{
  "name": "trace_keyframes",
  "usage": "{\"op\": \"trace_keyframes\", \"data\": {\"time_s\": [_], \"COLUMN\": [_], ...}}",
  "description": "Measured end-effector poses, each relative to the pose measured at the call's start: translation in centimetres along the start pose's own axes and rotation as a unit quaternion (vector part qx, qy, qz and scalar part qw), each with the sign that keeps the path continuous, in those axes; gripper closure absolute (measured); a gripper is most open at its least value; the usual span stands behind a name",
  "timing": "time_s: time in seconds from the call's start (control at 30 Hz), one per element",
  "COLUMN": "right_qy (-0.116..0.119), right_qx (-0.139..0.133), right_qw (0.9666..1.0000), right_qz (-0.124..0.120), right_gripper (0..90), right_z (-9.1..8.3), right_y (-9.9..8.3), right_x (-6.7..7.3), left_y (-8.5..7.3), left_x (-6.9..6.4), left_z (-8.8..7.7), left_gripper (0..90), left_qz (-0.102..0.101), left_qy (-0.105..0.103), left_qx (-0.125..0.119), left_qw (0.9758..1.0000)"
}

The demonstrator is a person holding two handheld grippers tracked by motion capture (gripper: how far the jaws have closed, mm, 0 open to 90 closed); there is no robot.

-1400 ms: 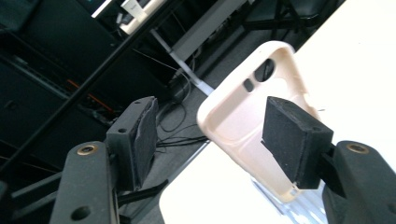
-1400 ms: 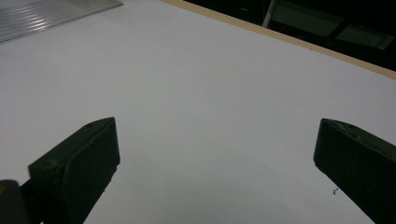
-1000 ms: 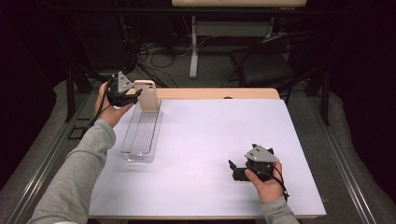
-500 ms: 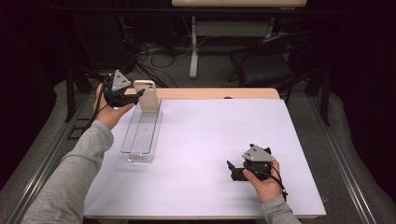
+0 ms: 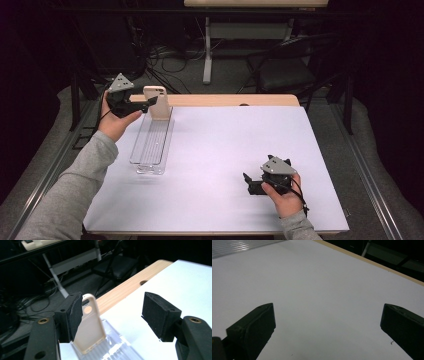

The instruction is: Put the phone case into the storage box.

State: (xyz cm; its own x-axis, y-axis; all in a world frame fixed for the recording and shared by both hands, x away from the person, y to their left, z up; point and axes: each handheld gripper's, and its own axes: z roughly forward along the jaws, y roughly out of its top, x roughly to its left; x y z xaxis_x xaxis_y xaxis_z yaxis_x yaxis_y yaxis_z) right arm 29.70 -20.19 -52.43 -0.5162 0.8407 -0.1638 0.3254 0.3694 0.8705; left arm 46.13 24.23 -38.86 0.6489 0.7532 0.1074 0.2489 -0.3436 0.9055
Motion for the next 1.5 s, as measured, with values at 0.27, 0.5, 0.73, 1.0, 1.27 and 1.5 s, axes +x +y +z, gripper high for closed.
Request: {"op": "trace_keyframes", "data": {"time_s": [0.27,0.5,0.73,1.0,1.27,1.5], "right_qy": [0.005,0.005,0.004,0.002,0.002,0.012], "right_qx": [-0.007,-0.014,-0.016,-0.024,-0.018,-0.012], "right_qw": [0.9999,0.9999,0.9998,0.9995,0.9994,0.9995], "right_qz": [0.006,0.007,0.006,0.023,0.028,0.025], "right_gripper": [0.0,0.0,0.0,0.0,0.0,0.0], "right_z": [-0.2,-0.4,-0.5,-0.9,-1.2,-1.6], "right_y": [0.3,0.6,0.8,1.5,2.0,3.0], "right_x": [0.2,0.2,0.2,-0.2,-0.4,-0.3], "left_y": [0.1,0.0,-0.3,-0.4,-0.5,-0.4], "left_x": [0.0,-0.3,-0.7,-1.0,-1.8,-2.9], "left_z": [-1.0,-1.8,-2.2,-3.1,-4.6,-6.3], "left_gripper": [28.6,23.1,17.6,14.8,14.8,14.8], "left_qz": [-0.029,-0.07,-0.075,-0.096,-0.09,-0.058], "left_qy": [-0.023,-0.051,-0.067,-0.081,-0.094,-0.096], "left_qx": [0.007,-0.005,0.004,-0.005,-0.009,0.011], "left_qw": [0.9993,0.9962,0.9949,0.9921,0.9915,0.9936]}}
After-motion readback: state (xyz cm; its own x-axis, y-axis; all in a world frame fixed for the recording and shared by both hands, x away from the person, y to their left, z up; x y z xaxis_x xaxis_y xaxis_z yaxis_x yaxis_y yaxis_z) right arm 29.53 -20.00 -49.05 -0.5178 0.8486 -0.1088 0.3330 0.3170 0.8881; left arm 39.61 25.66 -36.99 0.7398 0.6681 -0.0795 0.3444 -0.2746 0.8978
